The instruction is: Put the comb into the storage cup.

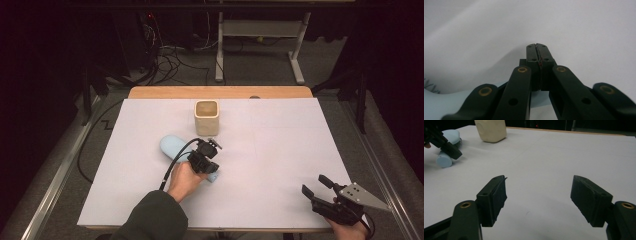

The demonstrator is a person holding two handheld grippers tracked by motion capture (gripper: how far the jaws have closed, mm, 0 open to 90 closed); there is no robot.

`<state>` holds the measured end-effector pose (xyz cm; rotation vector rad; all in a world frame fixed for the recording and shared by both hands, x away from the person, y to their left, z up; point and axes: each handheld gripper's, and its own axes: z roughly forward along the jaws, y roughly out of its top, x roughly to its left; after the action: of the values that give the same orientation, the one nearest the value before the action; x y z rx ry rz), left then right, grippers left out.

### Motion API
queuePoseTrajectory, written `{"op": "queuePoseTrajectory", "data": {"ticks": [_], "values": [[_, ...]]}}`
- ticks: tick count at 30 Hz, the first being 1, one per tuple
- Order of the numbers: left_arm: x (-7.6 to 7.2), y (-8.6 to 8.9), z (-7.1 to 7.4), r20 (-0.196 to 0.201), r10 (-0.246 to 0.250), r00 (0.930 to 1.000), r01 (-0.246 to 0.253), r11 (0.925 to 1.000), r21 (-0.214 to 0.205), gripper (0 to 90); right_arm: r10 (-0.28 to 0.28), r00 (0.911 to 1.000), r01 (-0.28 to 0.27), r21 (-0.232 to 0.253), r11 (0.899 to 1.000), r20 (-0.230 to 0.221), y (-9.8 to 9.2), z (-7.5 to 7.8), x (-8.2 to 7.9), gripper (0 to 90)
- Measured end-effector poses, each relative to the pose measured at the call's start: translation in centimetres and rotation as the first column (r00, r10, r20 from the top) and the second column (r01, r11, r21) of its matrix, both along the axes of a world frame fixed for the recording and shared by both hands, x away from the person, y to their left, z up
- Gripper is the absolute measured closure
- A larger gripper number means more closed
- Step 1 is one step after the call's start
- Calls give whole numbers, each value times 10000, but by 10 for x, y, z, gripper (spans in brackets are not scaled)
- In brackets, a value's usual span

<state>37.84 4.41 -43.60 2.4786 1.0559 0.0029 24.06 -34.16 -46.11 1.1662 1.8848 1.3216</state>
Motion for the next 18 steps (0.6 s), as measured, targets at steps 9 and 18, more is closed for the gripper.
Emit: {"op": "queuePoseTrajectory", "data": {"ticks": [9,18], "values": [[-8,5,0,-25,-131,9999,131,9999,40,892,-6,10000,6,-4,10000,-2,0,0,0,292],[-16,11,0,-47,-198,9998,198,9998,47,892,-15,10000,15,1,10000,-18,1,0,0,292]]}}
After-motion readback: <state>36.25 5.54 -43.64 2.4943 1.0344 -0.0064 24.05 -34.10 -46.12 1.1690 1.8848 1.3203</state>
